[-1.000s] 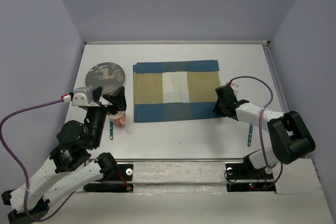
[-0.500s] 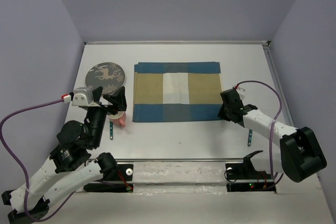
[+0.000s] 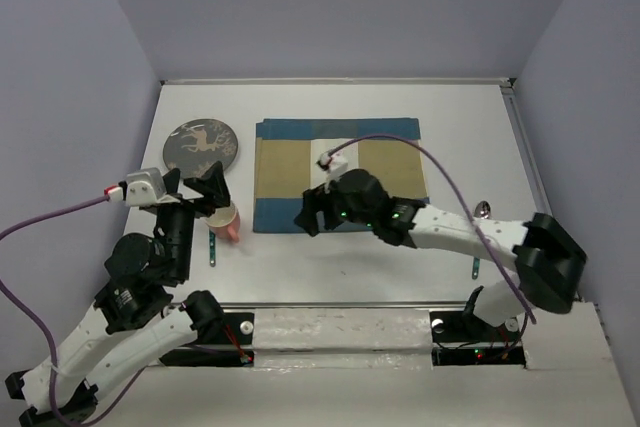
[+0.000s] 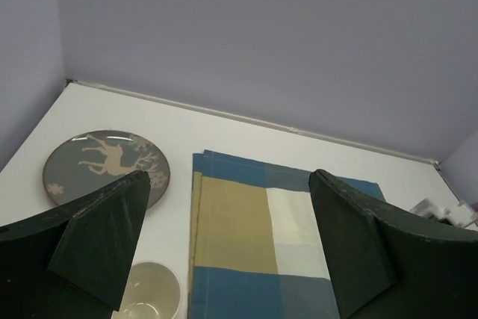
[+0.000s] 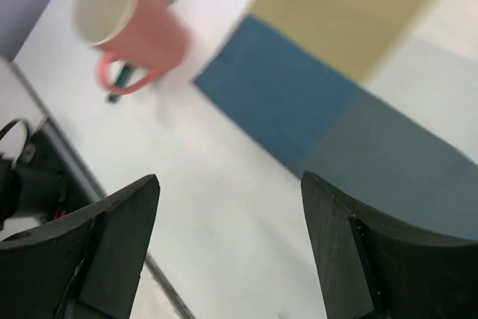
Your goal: Set the dinner table for one person
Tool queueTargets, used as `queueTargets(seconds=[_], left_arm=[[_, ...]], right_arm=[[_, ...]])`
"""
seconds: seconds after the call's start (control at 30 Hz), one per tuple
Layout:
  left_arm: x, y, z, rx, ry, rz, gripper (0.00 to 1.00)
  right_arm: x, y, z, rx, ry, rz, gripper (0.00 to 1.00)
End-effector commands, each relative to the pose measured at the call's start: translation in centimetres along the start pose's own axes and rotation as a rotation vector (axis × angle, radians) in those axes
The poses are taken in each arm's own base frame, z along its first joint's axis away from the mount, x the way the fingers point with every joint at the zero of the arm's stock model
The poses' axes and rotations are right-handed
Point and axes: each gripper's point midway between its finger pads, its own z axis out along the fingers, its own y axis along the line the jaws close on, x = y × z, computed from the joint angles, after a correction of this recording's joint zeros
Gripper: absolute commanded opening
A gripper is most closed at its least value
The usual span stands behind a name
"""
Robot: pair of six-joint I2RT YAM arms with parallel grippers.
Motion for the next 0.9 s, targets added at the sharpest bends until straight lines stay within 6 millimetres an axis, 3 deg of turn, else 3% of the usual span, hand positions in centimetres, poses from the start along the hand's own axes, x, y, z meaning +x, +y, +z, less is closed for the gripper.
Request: queueTargets(seconds=[0.0, 0.03, 0.07, 0.1, 0.13, 0.2, 0.3, 0.37, 0.47, 0.53, 0.57, 0.63, 0.77, 0.87], left_arm=[[-2.1, 3.9, -0.8, -0.184, -0.087, -0.106, 0.99], [-2.4, 4.4, -1.1, -0.202, -0.098, -0.122, 0.99], [-2.8, 5.1, -1.5, -0.217, -0.116, -0.146, 0.99], [-3.3, 6.1, -2.1, -0.24, -0.144, -0.175, 0.99], [-3.6, 6.3, -2.3, -0.239, -0.152, -0.187, 0.99], [-3.7, 6.5, -2.5, -0.242, -0.16, -0.197, 0.99], [-3.9, 6.5, -2.5, -0.239, -0.163, -0.199, 0.99], [-3.9, 6.3, -2.5, -0.231, -0.162, -0.198, 0.99], [-4.0, 6.0, -2.4, -0.214, -0.163, -0.196, 0.99], [-4.0, 6.0, -2.4, -0.211, -0.162, -0.197, 0.99], [-4.0, 5.9, -2.4, -0.207, -0.164, -0.2, 0.99], [-4.1, 5.9, -2.4, -0.205, -0.165, -0.2, 0.99], [-4.1, 5.8, -2.4, -0.199, -0.166, -0.204, 0.99], [-4.0, 5.7, -2.3, -0.196, -0.164, -0.2, 0.99]], right_arm=[[-2.4, 10.8, 3.4, -0.243, -0.091, -0.164, 0.83], [-0.5, 11.3, 5.7, -0.24, -0.042, -0.195, 0.83], [0.1, 13.0, 6.4, -0.265, -0.033, -0.24, 0.83], [-1.3, 15.3, 9.1, -0.261, -0.048, -0.264, 0.83], [0.4, 14.7, 10.3, -0.248, -0.012, -0.273, 0.83], [-0.4, 15.4, 11.9, -0.234, -0.008, -0.277, 0.81], [1.3, 14.6, 14.5, -0.194, 0.031, -0.284, 0.77], [1.8, 15.4, 15.0, -0.211, 0.042, -0.286, 0.75], [3.1, 15.0, 16.4, -0.195, 0.083, -0.294, 0.74], [2.8, 15.7, 16.9, -0.188, 0.069, -0.296, 0.71], [4.2, 14.8, 17.3, -0.158, 0.12, -0.305, 0.7], [4.3, 14.2, 17.8, -0.122, 0.123, -0.309, 0.68], [4.4, 13.2, 18.5, -0.06, 0.123, -0.308, 0.48], [4.3, 13.5, 18.4, -0.053, 0.118, -0.317, 0.3]])
